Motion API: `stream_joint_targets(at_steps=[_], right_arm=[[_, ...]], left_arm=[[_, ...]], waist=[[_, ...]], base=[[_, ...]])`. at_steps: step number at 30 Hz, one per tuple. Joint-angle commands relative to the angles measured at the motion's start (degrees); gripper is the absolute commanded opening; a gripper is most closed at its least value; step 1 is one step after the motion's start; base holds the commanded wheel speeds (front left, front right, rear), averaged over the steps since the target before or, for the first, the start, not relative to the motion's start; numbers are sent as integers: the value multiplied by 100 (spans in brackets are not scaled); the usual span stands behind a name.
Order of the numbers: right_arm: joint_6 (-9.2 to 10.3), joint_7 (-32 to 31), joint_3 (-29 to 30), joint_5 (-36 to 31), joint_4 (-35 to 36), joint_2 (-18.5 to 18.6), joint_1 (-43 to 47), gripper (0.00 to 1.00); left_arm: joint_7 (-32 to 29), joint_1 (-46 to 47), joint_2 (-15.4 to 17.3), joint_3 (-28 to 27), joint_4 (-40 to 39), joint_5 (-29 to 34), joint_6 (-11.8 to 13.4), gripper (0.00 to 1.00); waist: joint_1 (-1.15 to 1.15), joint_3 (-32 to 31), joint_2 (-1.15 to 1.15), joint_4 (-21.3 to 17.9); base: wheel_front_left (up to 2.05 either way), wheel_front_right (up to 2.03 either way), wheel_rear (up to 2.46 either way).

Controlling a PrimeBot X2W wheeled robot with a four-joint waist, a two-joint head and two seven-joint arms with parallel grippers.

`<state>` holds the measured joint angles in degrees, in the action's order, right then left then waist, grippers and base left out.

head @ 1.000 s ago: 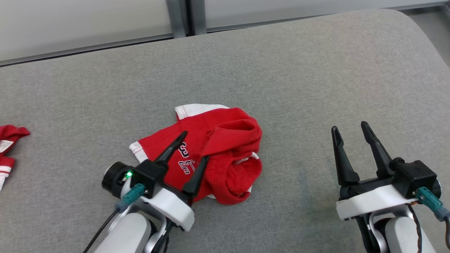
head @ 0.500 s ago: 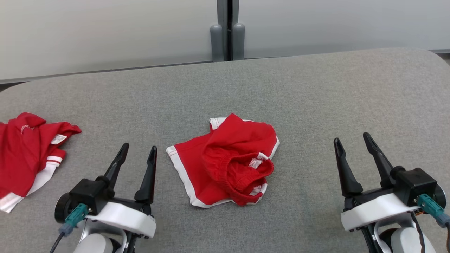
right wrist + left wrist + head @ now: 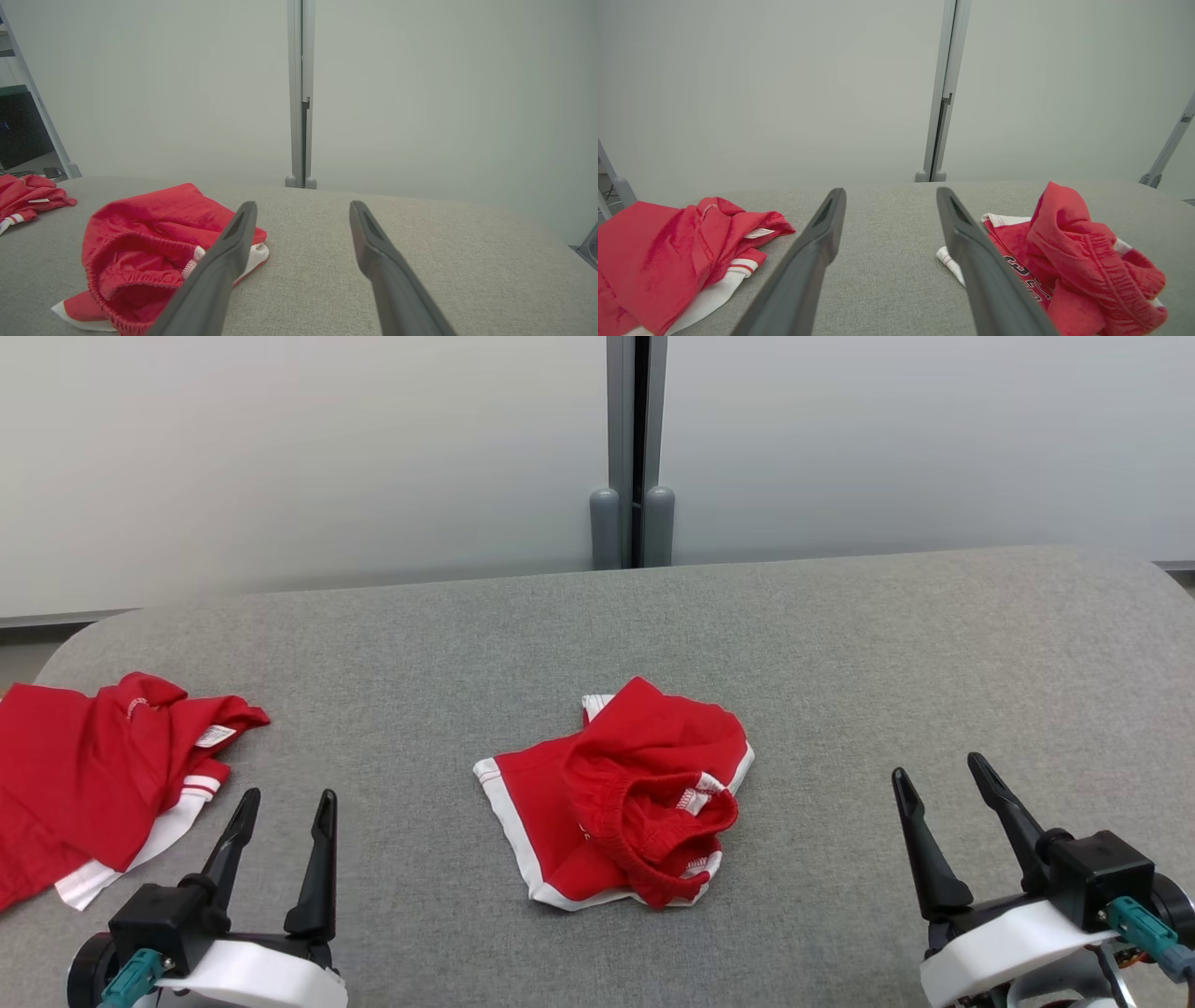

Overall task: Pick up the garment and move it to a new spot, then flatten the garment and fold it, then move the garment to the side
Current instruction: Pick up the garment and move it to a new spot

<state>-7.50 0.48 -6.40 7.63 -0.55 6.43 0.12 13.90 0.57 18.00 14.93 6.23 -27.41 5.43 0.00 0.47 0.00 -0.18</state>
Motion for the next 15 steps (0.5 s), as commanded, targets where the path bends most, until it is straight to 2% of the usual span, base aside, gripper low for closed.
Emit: stream_joint_targets(at_steps=[1, 15], right_arm=[[2, -39, 0, 11, 67, 28, 72, 100], [2, -209, -17, 29, 265, 44, 217, 100]], left_arm=[[16, -54, 67, -21, -28, 29, 25, 100], [-72, -151, 172, -56, -211, 38, 217, 100]], waist=[[0, -62, 0, 26], [0, -90, 0, 40]], base=[[0, 0, 0], [0, 0, 0]])
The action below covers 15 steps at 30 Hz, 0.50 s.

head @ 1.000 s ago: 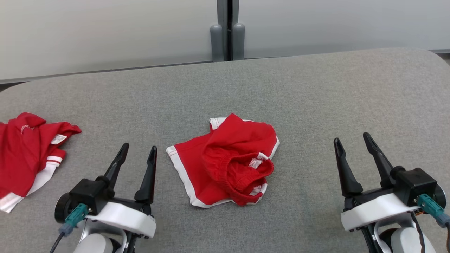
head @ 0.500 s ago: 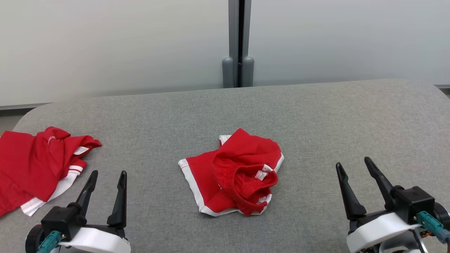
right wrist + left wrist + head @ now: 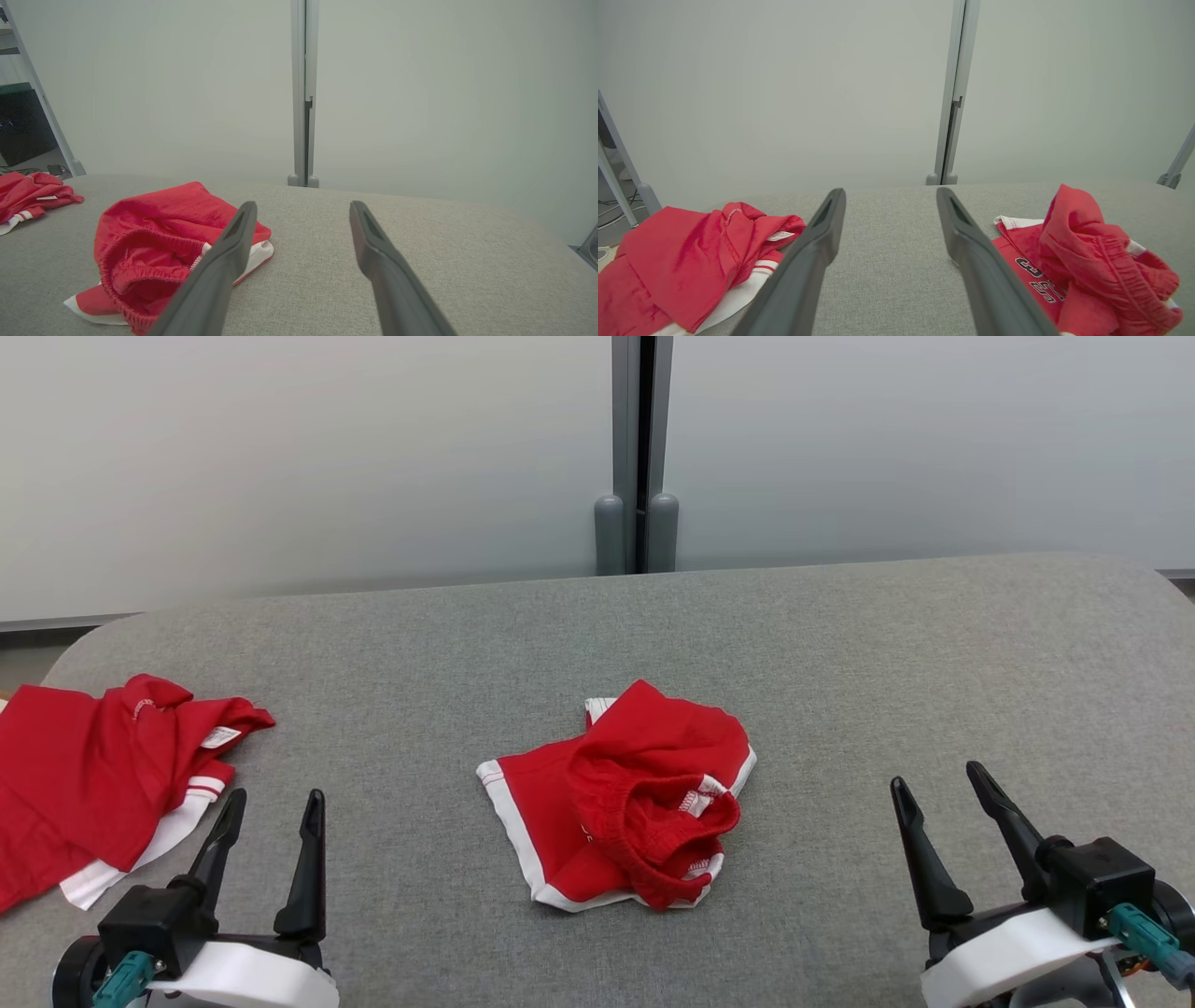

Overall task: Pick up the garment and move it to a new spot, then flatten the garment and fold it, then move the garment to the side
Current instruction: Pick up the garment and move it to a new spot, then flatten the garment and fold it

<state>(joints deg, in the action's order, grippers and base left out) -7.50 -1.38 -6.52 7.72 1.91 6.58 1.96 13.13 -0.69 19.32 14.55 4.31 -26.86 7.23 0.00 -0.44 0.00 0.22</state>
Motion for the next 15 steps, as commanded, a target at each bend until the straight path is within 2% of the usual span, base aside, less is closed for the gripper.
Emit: stream_joint_targets(at_steps=[1, 10, 15], right_arm=[[2, -21, -5, 14, 22, 31, 31, 100], [2, -34, -8, 4, 49, 38, -7, 100], [2, -119, -377, 25, -10, 172, -177, 100]], left_arm=[[-5, -29, 40, -16, -27, -24, 43, 100], [-37, 54, 16, 36, -112, -19, 85, 100], [-31, 215, -9, 62, -184, 2, 85, 100]], waist=[[0, 4, 0, -2], [0, 81, 0, 50], [0, 265, 0, 140]], base=[[0, 0, 0], [0, 0, 0], [0, 0, 0]])
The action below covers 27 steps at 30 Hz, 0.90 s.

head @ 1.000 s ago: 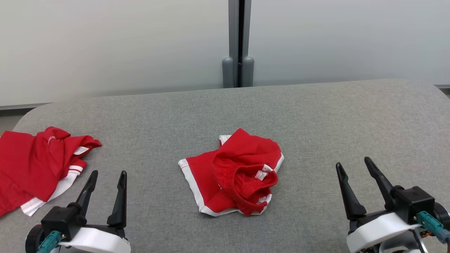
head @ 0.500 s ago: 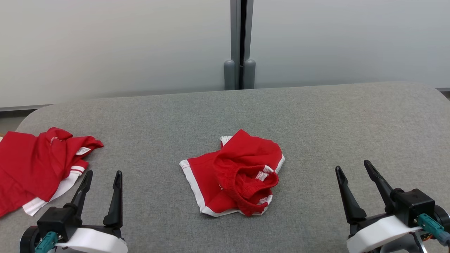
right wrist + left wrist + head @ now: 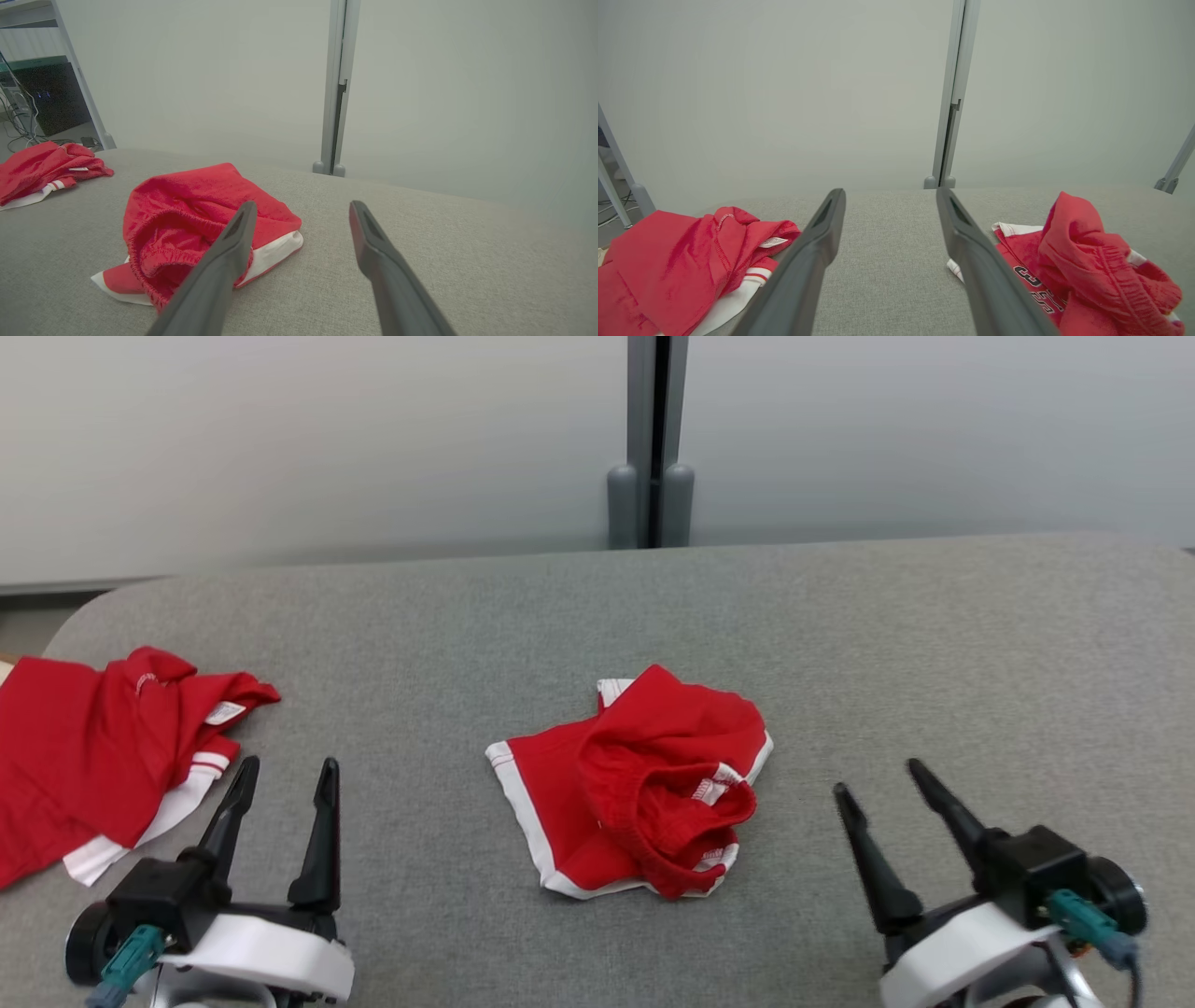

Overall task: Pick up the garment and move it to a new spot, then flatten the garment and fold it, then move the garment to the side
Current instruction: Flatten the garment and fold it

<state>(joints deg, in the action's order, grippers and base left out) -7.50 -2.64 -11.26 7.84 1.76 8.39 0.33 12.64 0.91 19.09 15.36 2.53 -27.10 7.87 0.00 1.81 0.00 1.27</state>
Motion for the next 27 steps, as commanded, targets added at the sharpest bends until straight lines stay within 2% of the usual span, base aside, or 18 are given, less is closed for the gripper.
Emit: stream_joint_targets(at_steps=[1, 9, 15, 16, 17, 18, 19, 20, 27], right_arm=[[2, -46, -206, 65, -58, 77, -120, 100], [2, -203, -1703, 402, -589, 337, -735, 100], [2, -105, -2271, 615, -1167, 299, -1276, 100], [2, -95, -2331, 627, -1258, 303, -1354, 91], [2, -77, -2366, 647, -1355, 291, -1419, 49], [2, -100, -2390, 645, -1449, 293, -1479, 36], [2, -83, -2399, 667, -1520, 275, -1531, 11], [2, -27, -2374, 704, -1563, 248, -1567, 0], [2, 312, -1888, 755, -1549, 171, -1537, 0]], left_arm=[[21, 163, -17, 26, -33, 47, -7, 100], [104, 692, -251, 202, 98, 119, -121, 100], [194, 956, -429, 241, 304, 140, -223, 100], [199, 976, -441, 235, 351, 150, -229, 100], [214, 1004, -451, 229, 385, 160, -242, 100], [224, 1032, -460, 219, 414, 162, -253, 100], [220, 1047, -471, 212, 448, 161, -269, 100], [229, 1053, -477, 200, 471, 174, -271, 100], [255, 1107, -495, 96, 568, 237, -329, 100]], waist=[[0, 179, 0, 131], [0, 681, 0, 593], [0, 908, 0, 816], [0, 924, 0, 827], [0, 936, 0, 832], [0, 948, 0, 834], [0, 957, 0, 831], [0, 968, 0, 823], [0, 965, 0, 642]], base=[[0, 0, 0], [0, 0, 0], [0, 0, 0], [0, 0, 0], [0, 0, 0], [0, 0, 0], [0, 0, 0], [0, 0, 0], [0, 0, 0]])
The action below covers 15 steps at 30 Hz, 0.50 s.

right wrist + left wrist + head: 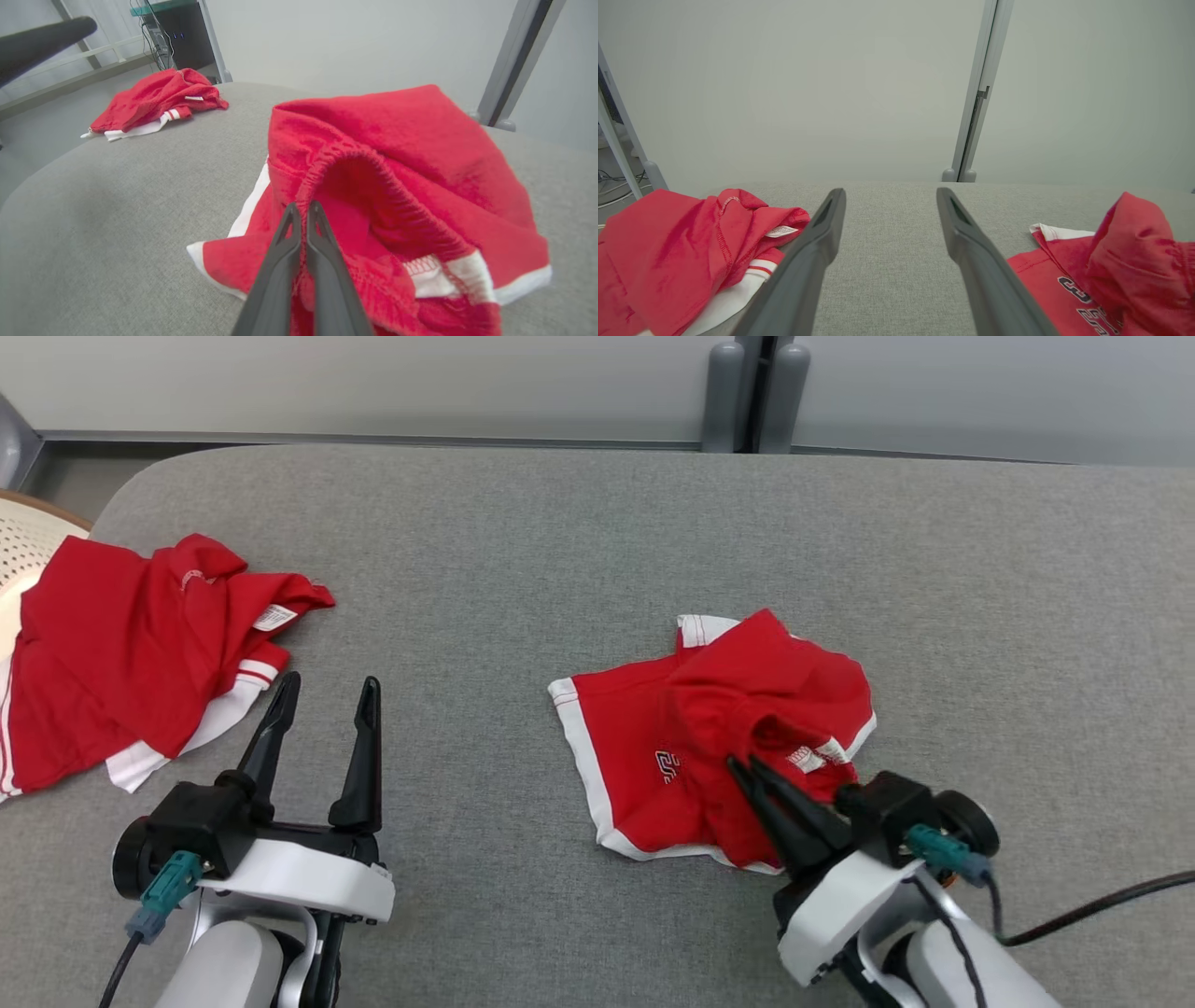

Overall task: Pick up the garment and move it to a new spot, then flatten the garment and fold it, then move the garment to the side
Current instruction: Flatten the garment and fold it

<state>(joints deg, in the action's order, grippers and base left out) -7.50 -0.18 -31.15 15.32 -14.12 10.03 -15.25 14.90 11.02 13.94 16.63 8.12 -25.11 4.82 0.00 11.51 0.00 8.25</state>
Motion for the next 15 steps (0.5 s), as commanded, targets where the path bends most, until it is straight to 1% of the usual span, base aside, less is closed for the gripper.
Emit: stream_joint_targets(at_steps=[1, 6, 11, 15], right_arm=[[2, 108, 245, 10, 75, -14, 65, 0], [2, 263, 1159, -139, 326, -56, 232, 0], [2, 202, 2118, -267, 395, -70, 382, 0], [2, 154, 2525, -302, 309, -69, 370, 0]], left_arm=[[30, 108, 25, -51, 16, 44, -28, 100], [31, 140, 42, -105, 31, 100, -72, 100], [33, 212, 38, -131, 14, 143, -118, 100], [33, 305, 15, -134, -16, 173, -129, 100]], waist=[[0, -7, 0, -96], [0, -2, 0, -306], [0, 94, 0, -444], [0, 220, 0, -470]], base=[[0, 0, 0], [0, 0, 0], [0, 0, 0], [0, 0, 0]])
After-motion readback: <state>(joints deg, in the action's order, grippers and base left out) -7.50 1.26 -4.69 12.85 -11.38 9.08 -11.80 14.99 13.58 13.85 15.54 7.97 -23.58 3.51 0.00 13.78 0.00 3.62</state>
